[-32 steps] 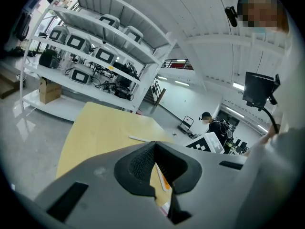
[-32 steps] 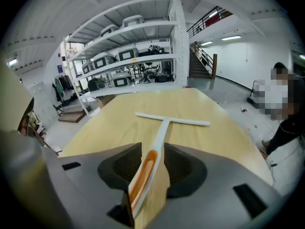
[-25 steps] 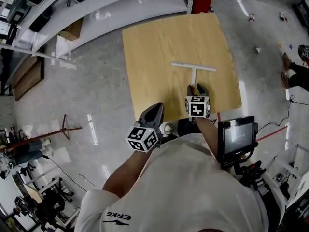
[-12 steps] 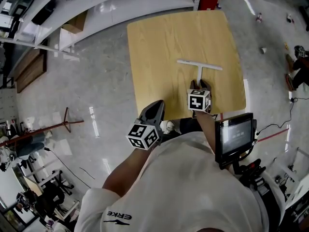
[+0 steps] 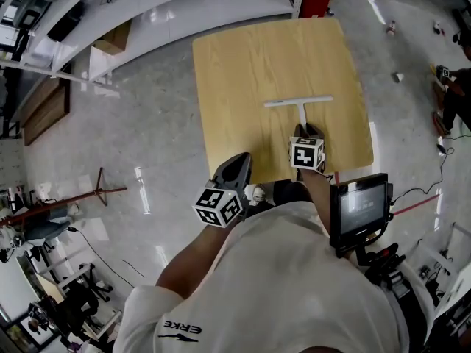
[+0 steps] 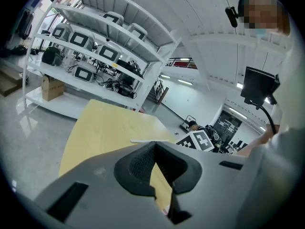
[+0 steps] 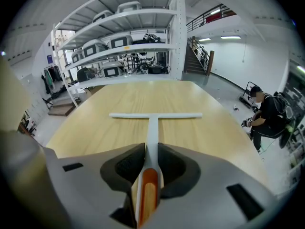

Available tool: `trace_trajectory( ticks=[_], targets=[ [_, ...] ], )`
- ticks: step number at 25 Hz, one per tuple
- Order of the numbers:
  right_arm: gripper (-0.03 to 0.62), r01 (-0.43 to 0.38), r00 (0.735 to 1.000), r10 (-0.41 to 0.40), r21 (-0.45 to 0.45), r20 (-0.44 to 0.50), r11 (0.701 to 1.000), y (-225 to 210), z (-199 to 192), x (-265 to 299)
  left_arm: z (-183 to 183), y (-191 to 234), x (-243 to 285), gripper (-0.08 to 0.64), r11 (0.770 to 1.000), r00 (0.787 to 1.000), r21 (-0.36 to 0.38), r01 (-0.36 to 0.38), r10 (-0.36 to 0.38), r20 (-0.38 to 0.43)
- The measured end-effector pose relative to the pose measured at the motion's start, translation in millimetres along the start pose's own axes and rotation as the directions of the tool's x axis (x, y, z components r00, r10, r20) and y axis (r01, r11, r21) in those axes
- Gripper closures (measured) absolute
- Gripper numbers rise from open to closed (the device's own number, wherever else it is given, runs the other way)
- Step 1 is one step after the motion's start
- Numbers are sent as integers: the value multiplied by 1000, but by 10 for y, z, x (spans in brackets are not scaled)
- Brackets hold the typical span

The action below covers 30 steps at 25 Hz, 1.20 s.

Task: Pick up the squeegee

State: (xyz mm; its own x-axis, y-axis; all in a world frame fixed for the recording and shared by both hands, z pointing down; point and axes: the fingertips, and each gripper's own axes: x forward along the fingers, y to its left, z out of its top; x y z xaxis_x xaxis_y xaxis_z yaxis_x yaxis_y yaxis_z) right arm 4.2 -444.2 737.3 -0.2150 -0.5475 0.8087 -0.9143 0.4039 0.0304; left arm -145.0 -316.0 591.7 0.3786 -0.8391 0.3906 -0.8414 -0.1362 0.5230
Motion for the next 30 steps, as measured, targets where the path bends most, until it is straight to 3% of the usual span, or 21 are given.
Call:
trace_trajectory(
  ticks=[17, 22, 30],
  targets=[
    [506, -69, 986, 68, 1, 152, 998, 62, 143, -490, 16, -139, -69, 557, 998, 999, 34, 46, -47, 19],
    [506, -96, 963, 94, -6, 253, 995, 147, 382, -792, 59, -147, -121, 556, 997, 998, 44, 57, -59, 38],
    [506, -130, 904, 117, 4, 411, 991, 295, 635, -1602, 120, -313, -392, 557, 993, 990, 75, 96, -103, 97]
  ],
)
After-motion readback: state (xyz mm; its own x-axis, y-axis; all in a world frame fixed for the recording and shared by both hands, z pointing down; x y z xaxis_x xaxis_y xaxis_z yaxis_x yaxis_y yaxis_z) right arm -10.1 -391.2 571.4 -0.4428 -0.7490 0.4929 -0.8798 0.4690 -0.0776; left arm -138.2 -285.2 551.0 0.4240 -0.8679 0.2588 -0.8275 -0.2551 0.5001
